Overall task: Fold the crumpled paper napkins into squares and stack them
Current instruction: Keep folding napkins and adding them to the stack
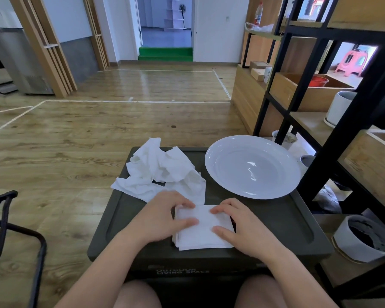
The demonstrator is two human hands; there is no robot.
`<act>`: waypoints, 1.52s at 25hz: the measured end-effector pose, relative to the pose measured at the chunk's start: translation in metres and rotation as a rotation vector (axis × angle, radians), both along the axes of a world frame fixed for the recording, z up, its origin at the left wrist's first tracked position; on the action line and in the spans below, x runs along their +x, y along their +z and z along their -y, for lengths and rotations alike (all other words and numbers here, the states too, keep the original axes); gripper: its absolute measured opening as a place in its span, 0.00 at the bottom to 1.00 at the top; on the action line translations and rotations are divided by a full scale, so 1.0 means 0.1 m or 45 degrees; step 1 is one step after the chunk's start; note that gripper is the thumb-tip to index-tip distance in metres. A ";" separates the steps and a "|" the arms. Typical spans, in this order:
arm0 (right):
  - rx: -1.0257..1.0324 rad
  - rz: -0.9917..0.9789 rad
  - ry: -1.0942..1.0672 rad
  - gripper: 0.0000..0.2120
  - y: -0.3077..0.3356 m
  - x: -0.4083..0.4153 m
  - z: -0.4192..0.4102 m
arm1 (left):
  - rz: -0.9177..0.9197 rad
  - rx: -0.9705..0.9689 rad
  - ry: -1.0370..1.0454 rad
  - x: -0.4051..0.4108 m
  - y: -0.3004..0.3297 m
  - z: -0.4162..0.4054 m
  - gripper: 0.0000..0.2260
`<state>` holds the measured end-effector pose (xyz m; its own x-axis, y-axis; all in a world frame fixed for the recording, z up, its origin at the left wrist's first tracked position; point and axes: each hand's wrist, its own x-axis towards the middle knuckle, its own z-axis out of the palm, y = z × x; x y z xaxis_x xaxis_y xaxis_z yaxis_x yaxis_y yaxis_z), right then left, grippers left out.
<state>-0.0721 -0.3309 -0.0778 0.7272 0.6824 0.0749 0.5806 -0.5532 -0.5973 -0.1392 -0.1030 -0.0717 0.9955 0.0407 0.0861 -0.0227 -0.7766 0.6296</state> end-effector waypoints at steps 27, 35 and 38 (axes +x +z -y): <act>0.878 -0.460 -0.358 0.20 0.75 0.28 -0.70 | 0.736 -0.616 0.463 0.31 1.01 0.09 0.08; 0.898 -0.609 -0.525 0.20 0.85 0.51 -0.80 | 0.625 -0.373 0.665 0.62 0.85 -0.10 0.07; 0.950 -0.564 -0.679 0.20 0.90 0.67 -0.66 | 0.564 -0.135 0.775 0.73 0.79 -0.27 0.07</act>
